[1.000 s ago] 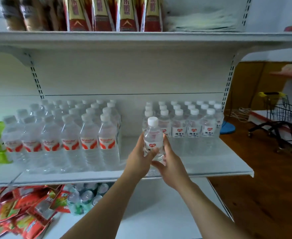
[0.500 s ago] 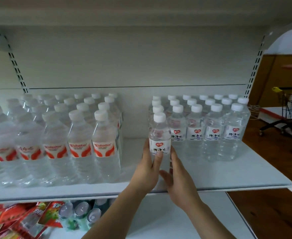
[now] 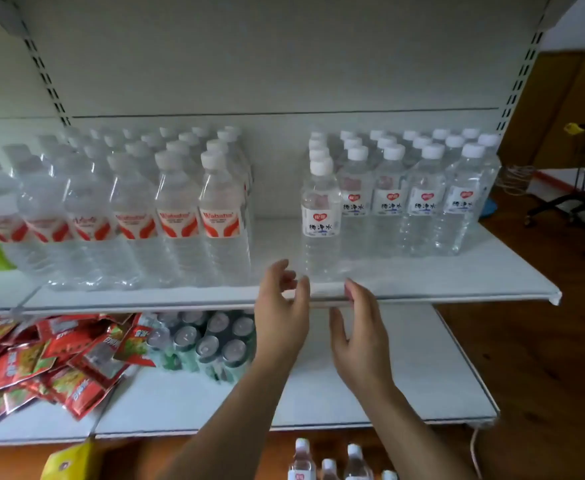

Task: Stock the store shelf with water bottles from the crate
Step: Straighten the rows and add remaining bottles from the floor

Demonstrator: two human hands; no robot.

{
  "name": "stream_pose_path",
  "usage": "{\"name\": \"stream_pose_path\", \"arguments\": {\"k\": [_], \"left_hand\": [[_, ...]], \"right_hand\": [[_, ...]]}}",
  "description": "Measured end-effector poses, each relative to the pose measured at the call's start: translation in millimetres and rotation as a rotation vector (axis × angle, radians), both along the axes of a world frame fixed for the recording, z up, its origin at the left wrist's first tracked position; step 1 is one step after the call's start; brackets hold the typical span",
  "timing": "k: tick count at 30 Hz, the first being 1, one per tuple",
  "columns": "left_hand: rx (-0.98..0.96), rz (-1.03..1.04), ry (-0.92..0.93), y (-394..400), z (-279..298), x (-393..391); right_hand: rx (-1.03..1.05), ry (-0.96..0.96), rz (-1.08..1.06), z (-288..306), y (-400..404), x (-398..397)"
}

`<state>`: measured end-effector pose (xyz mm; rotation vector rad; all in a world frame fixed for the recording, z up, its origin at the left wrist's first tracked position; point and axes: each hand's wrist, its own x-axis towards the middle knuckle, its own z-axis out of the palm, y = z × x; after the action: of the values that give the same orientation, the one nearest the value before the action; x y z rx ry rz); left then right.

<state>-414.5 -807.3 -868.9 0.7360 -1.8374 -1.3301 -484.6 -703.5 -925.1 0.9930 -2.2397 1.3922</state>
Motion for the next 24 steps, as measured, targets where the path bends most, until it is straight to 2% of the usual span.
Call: {"name": "stream_pose_path", "arguments": {"k": [1,3,6,9,13,17,20,24], "left_hand": [[0.017,0.026,0.035,10,-7,13],[0.025,0.011,-0.028,28,-30,37],[0.103,-0.073,-0.254,46,-84,66],[0.261,-0.107,-0.473,53,-142,91],[0.345,-0.165,-0.732,59,-206,118],[0.399,-0.213,-0.846,63,-249,126],[0.510,-0.208,-0.901,63,-278,126],[0.511,-0.245,-0.991,59,-314,127]], "right_hand": [[-0.002,-0.021,0.008,-8,10,8],[0.062,-0.065,0.023,-30,29,24],[0.221,-0.258,0.031,-73,54,49],[0.405,-0.458,0.048,-116,66,72],[0.614,-0.613,0.094,-174,71,100],[0.772,-0.642,0.159,-226,74,124],[0.795,-0.724,0.202,-248,74,131],[0.834,-0.742,0.217,-262,65,139]]}}
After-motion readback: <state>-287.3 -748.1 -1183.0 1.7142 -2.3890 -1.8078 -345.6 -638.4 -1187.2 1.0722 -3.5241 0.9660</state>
